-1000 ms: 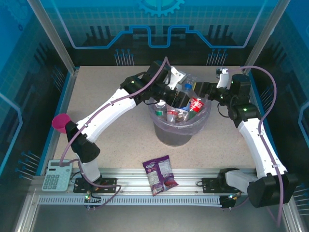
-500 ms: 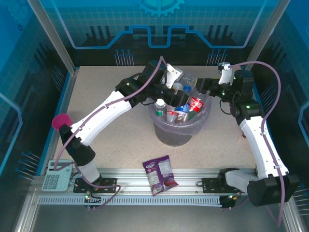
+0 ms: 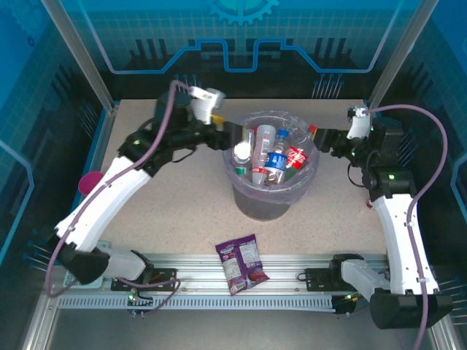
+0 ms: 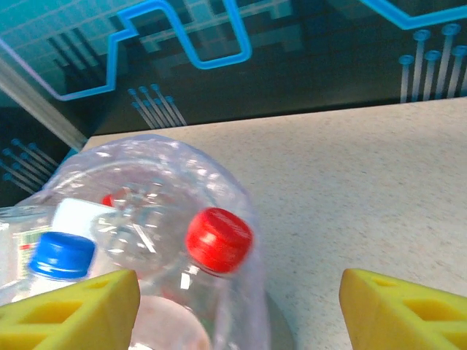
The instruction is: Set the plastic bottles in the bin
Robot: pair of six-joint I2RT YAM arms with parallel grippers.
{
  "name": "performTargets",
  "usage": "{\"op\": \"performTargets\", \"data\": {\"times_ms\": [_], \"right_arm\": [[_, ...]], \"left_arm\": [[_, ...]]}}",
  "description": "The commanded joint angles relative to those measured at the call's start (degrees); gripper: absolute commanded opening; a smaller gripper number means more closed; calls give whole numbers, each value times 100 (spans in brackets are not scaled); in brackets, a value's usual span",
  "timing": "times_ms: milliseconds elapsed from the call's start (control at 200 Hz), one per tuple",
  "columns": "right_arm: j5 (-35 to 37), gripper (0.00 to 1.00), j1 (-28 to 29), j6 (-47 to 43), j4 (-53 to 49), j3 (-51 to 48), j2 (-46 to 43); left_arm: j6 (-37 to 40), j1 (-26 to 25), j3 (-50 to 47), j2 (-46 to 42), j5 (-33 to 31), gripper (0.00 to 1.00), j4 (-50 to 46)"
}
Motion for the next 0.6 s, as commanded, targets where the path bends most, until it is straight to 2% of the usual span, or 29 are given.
{"op": "performTargets", "data": {"times_ms": [0, 105, 250, 345, 430, 595], "right_arm": [[133, 74, -376, -36, -162, -348, -63], [908, 75, -483, -155, 106, -723, -30], [1810, 80, -484, -296, 956, -1505, 88], [2046, 86, -483, -308, 1719, -2107, 278], [1960, 100, -464, -318, 2388, -2494, 596], [2360, 100, -297, -373, 3423, -2962, 1305]], "left_arm": [[-209, 428, -732, -602, -999, 85, 174], [-128, 836, -1672, -976, -2008, 89, 312], [121, 1088, -3115, -1278, -3165, 97, 1363], [209, 1241, -3778, -1136, -3599, 99, 2008], [157, 1360, -4144, -783, -3962, 99, 2436], [292, 1437, -4589, 25, -4376, 99, 3316]]}}
